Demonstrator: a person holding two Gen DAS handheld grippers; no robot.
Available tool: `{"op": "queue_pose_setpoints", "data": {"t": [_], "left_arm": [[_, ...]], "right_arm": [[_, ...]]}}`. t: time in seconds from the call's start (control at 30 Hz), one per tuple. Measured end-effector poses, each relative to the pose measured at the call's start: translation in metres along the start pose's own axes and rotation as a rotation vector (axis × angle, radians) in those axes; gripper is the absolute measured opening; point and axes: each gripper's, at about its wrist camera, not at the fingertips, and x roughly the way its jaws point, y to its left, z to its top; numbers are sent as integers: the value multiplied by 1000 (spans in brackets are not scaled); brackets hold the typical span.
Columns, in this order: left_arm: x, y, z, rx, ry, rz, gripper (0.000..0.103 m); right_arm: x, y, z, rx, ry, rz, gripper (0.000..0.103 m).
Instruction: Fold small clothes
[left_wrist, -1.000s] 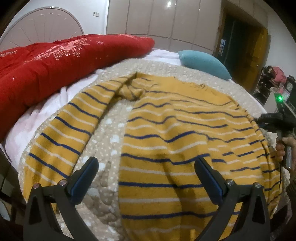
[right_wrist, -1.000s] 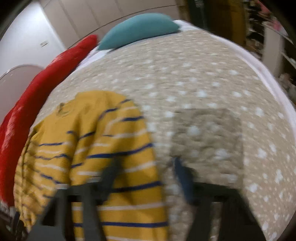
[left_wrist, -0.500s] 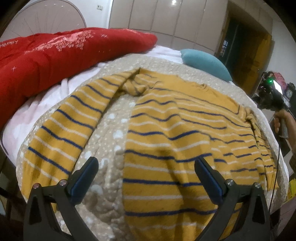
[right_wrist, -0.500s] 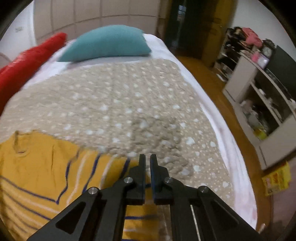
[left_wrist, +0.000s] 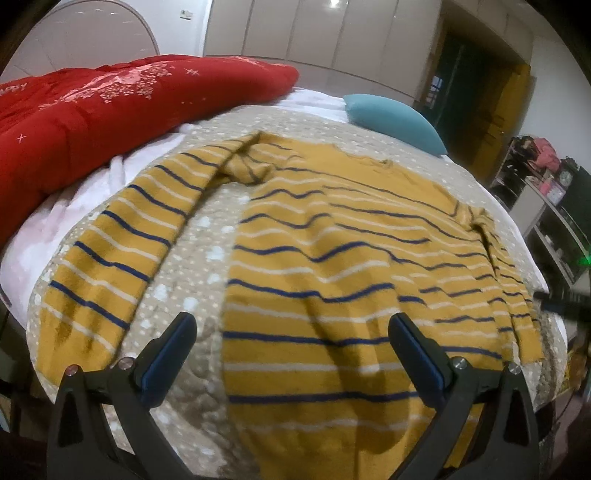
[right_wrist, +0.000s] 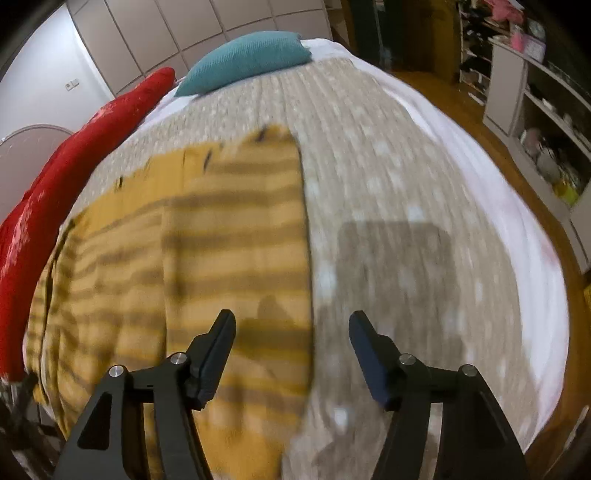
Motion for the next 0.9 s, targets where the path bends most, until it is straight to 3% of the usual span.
{"op": "queue_pose_setpoints", "data": {"t": [0.1, 0.13, 0.17, 0.2, 0.23, 0.27, 0.33, 0.37, 0.43, 0.5, 0.57, 0.63, 0.9], "left_arm": [[-5, -6, 0, 8, 1, -4, 103], [-8, -7, 1, 9, -1, -7, 103], [-12, -8, 1, 9, -6, -8, 103], [-17, -9, 3, 8, -12, -9, 103], [-22, -9, 4, 10, -21, -7, 103], [-28, -8, 5, 14, -34, -3, 103], [-40, -5, 7, 14, -61, 13, 103], [-45, -2, 7, 7, -72, 20, 103], [-52, 6, 7, -16, -81, 29, 103], [-57, 15, 6, -41, -79, 35, 103], [-61, 22, 5, -60, -75, 45, 103], [-69, 27, 3, -73, -78, 53, 103], [-107, 34, 1, -78, -129, 65, 103]], "right_arm": [[-1, -5, -41, 83, -16, 54, 72], [0, -2, -50, 98, -35, 57, 67], [-3, 2, -60, 94, -65, 45, 57], [-6, 7, -68, 70, -83, 51, 27], [-4, 8, -66, 68, -77, 84, 8], [-8, 2, -66, 94, -71, 140, 8], [-18, -11, -61, 111, -103, 98, 8], [-27, -17, -57, 115, -138, 34, 8], [-45, -37, -51, 117, -214, -194, 8], [-54, -53, -48, 130, -233, -368, 13], [-61, -67, -50, 183, -215, -337, 21], [-73, -71, -58, 227, -236, -255, 50], [-97, -30, -77, 205, -280, -96, 60]]}}
